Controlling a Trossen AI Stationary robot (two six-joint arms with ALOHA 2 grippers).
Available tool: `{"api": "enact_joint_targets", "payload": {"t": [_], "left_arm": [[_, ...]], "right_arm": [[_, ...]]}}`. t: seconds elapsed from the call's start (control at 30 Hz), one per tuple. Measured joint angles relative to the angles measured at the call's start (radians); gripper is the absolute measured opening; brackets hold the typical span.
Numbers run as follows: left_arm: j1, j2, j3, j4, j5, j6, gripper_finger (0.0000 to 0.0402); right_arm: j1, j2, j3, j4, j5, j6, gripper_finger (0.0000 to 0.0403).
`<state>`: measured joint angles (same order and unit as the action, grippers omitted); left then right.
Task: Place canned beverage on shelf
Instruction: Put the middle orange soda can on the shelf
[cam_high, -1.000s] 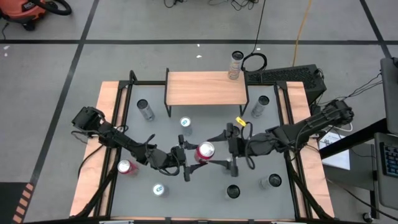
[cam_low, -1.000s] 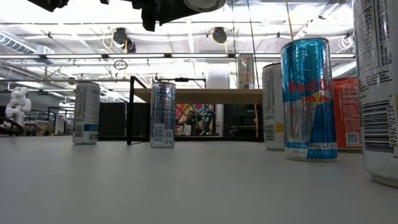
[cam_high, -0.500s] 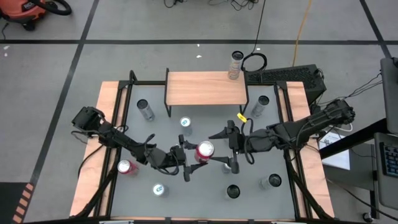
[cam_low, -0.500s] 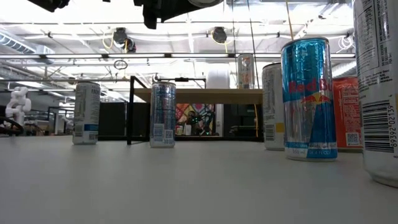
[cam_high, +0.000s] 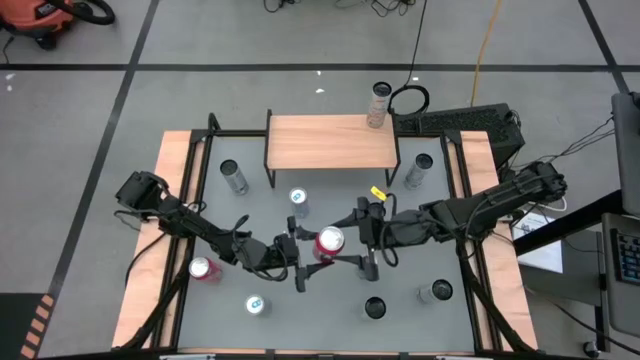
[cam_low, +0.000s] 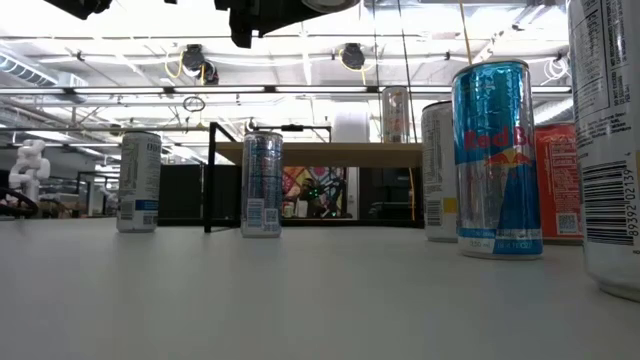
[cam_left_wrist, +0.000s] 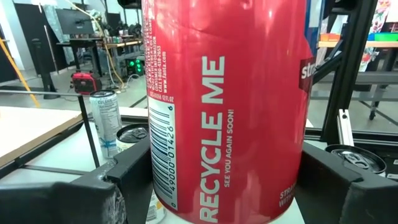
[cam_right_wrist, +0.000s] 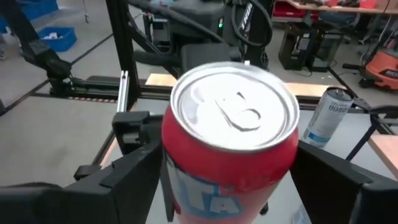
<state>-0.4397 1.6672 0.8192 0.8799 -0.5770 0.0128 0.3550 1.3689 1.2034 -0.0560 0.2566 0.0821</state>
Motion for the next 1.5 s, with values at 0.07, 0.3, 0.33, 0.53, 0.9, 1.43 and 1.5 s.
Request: {"api": "enact_joint_targets", "payload": {"t": [0.07, 0.3, 0.33, 0.53, 0.9, 1.43, 1.5], "left_arm": [[0.0, 0.0, 0.0, 0.0, 0.0, 0.0, 0.029], [0.0, 0.0, 0.0, -0.003, -0.004, 0.0, 0.029], [0.0, 0.0, 0.0, -0.004, -0.005, 0.0, 0.029], [-0.003, 0.0, 0.001, -0.004, -0.034, 0.019, 0.0323], [-0.039, -0.056, -0.004, 0.039, -0.214, 0.164, 0.0392], [0.104, -0.085, -0.005, -0.052, -0.081, 0.181, 0.0392], [0.119, -0.085, -0.005, -0.052, -0.081, 0.181, 0.0392]], "right_arm": [[0.0, 0.0, 0.0, 0.015, 0.0, -0.01, 0.0294], [0.0, 0.0, 0.0, 0.022, -0.004, -0.016, 0.0254], [0.0, 0.0, 0.0, 0.023, -0.01, -0.017, 0.025], [-0.001, -0.013, -0.002, 0.019, -0.024, -0.039, 0.0242], [-0.053, -0.165, -0.002, -0.07, -0.036, -0.094, 0.024], [-0.417, -0.171, 0.385, -0.475, -0.229, -0.288, 0.024], [-0.463, -0.162, 0.432, -0.516, -0.262, -0.296, 0.024]]}}
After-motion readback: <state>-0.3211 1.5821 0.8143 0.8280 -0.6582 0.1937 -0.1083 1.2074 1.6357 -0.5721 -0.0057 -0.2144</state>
